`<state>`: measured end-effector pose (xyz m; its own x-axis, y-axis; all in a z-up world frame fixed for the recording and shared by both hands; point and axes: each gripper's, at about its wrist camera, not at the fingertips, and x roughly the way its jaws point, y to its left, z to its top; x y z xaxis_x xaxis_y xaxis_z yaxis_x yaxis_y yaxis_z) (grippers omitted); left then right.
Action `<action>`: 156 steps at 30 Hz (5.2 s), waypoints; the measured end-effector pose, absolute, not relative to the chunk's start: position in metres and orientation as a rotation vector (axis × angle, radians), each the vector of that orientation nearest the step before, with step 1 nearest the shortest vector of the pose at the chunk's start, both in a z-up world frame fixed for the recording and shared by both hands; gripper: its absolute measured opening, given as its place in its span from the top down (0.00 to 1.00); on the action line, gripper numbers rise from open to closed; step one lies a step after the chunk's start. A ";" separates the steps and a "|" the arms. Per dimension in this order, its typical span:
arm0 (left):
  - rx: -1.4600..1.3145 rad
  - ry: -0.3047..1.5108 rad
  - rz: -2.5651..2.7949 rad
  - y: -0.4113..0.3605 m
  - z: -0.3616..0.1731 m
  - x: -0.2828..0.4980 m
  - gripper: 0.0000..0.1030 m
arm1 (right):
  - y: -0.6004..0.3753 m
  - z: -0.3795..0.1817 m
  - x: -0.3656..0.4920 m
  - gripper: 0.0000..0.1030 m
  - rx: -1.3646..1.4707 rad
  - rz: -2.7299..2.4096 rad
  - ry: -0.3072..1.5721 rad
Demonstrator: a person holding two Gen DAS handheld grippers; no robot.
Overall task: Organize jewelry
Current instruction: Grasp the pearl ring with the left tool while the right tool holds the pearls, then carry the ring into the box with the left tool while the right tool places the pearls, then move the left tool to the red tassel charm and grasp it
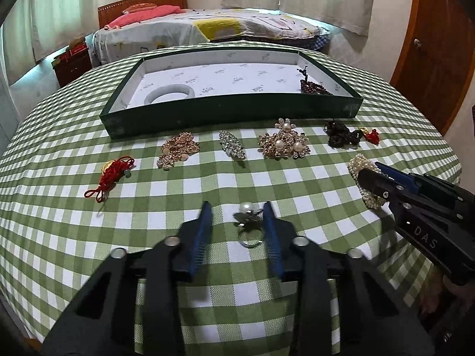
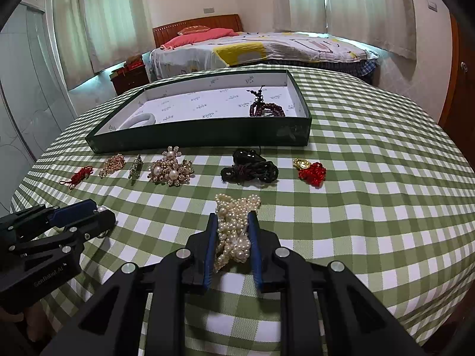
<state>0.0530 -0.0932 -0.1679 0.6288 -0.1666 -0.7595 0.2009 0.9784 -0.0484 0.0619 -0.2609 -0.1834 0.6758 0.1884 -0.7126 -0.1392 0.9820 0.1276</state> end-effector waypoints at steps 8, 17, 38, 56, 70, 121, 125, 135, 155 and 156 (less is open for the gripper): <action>0.022 0.863 -0.230 -0.091 -0.167 0.054 0.81 | -0.261 -0.184 0.061 0.80 0.068 0.182 0.802; 0.043 0.797 -0.239 -0.091 -0.152 0.050 0.81 | -0.264 -0.181 0.058 0.80 0.095 0.185 0.788; 0.052 0.679 -0.225 -0.081 -0.119 0.064 0.81 | -0.265 -0.141 0.060 0.80 0.114 0.188 0.695; -0.019 0.647 -0.229 -0.089 -0.092 0.138 0.81 | -0.250 -0.090 0.140 0.80 0.114 0.235 0.577; -0.032 0.797 -0.176 -0.098 -0.146 0.214 0.81 | -0.229 -0.142 0.207 0.80 0.069 0.250 0.720; -0.022 0.716 -0.141 -0.034 -0.122 0.124 0.32 | -0.253 -0.147 0.129 0.56 0.071 0.171 0.717; -0.046 0.737 -0.102 -0.014 -0.130 0.110 0.32 | -0.253 -0.157 0.118 0.56 0.069 0.170 0.725; -0.109 0.803 -0.047 0.015 -0.156 0.097 0.32 | -0.251 -0.169 0.110 0.56 0.058 0.177 0.742; -0.121 0.822 -0.108 0.013 -0.169 0.107 0.80 | -0.250 -0.182 0.113 0.55 0.073 0.176 0.773; -0.122 0.819 -0.109 0.014 -0.169 0.106 0.84 | -0.250 -0.182 0.113 0.55 0.073 0.175 0.772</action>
